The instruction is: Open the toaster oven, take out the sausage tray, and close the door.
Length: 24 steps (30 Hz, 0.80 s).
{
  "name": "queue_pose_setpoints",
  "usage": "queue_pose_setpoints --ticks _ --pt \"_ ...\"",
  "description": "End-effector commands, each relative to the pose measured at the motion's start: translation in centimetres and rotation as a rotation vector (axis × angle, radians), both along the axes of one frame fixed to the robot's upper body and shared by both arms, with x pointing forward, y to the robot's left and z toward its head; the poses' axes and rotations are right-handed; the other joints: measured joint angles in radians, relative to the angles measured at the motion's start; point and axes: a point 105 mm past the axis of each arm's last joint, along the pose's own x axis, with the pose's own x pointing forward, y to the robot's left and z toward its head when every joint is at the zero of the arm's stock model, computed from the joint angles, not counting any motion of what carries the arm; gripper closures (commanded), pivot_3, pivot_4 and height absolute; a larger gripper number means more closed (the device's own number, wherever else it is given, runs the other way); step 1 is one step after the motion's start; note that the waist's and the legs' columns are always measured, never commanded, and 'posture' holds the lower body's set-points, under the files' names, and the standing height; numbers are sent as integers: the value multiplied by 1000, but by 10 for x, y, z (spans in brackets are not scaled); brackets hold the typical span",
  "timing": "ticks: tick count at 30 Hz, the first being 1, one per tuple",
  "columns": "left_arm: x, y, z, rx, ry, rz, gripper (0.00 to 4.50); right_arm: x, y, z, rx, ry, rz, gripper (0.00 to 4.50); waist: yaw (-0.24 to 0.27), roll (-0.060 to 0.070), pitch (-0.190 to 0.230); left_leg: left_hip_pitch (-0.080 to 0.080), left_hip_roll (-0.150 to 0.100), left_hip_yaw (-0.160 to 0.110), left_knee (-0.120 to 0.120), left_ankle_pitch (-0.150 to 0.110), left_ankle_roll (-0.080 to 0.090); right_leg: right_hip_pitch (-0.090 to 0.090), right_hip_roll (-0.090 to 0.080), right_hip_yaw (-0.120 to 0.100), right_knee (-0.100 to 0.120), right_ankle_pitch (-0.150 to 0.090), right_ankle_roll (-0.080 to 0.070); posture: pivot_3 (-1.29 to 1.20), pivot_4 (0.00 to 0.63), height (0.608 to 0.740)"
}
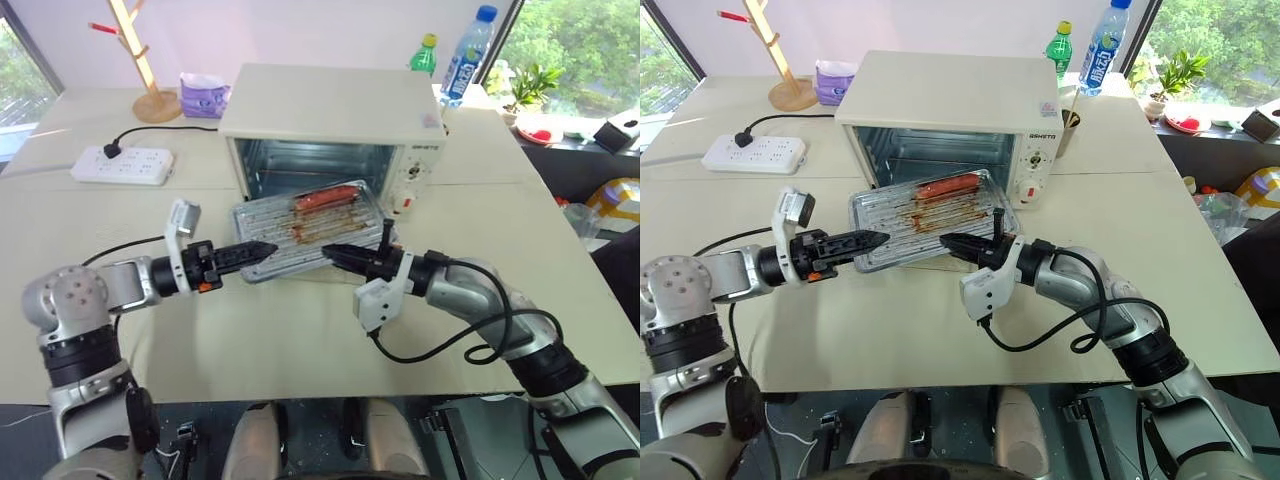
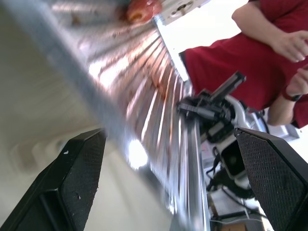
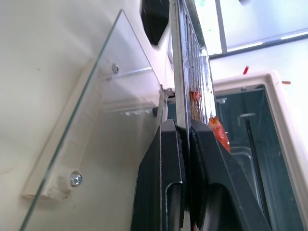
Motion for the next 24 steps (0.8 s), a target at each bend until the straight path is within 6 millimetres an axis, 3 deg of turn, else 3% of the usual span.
queue_pose_setpoints --ticks 1,4,7,14,22,24 --pt "1 -6 8 -48 -12 -10 0 -5 1 15 29 -42 35 4395 -1 0 0 0 0 0 0 0 0 0 0 0 0 0 0 0 150 722" --pt "2 -9 10 -77 -1 -14 0 -4 1 15 27 -42 31 4395 0 0 0 0 0 0 0 0 0 0 0 0 0 0 0 0 150 722" --pt "2 -9 10 -95 16 -10 891 -4 0 14 25 -42 26 4500 0 0 0 0 0 0 0 0 0 0 0 0 0 0 0 0 150 722" --pt "2 -9 5 -114 57 -2 4371 -5 -2 14 22 -46 21 4500 2 0 0 0 0 0 0 1 -1 1 0 0 0 0 0 0 150 722" --pt "2 -12 0 -145 107 5 4468 -6 -4 14 7 -46 22 4500 2 0 0 1 0 0 0 1 -2 1 -1 0 0 0 0 0 150 722" --pt "2 -13 -1 -160 121 10 4500 -7 -6 13 1 -19 14 3795 2 0 0 1 0 0 0 1 -2 1 -1 0 0 0 0 0 150 722"
